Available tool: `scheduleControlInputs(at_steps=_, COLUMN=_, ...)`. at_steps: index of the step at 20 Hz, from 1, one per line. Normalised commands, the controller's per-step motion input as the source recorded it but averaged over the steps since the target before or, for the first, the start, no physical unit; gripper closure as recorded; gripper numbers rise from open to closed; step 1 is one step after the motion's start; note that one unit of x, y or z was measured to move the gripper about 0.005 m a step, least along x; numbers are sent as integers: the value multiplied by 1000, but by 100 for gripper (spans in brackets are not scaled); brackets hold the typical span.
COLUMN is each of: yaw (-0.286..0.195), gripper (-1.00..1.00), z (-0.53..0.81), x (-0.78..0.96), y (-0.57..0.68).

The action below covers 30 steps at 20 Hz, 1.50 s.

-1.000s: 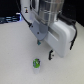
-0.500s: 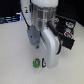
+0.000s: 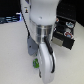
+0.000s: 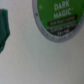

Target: Open the kcup holder, insert the kcup into the holder, and close the kcup holder

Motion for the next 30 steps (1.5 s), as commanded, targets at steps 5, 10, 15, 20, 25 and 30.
scheduleControlInputs(at_steps=5, yaw=-25, gripper=-100, z=-11, x=-159, y=-173)
scheduleControlInputs(at_steps=10, yaw=-18, gripper=-100, z=58, x=-42, y=-44)
scheduleControlInputs(at_steps=15, yaw=-42, gripper=-100, z=214, x=52, y=75)
scheduleControlInputs(at_steps=20, yaw=-51, gripper=-100, z=18, x=-67, y=12)
scheduleControlInputs(at_steps=25, yaw=-59, gripper=-100, z=-158, x=-225, y=-49)
scheduleControlInputs(at_steps=30, yaw=-46, gripper=-100, z=-173, x=-147, y=-21)
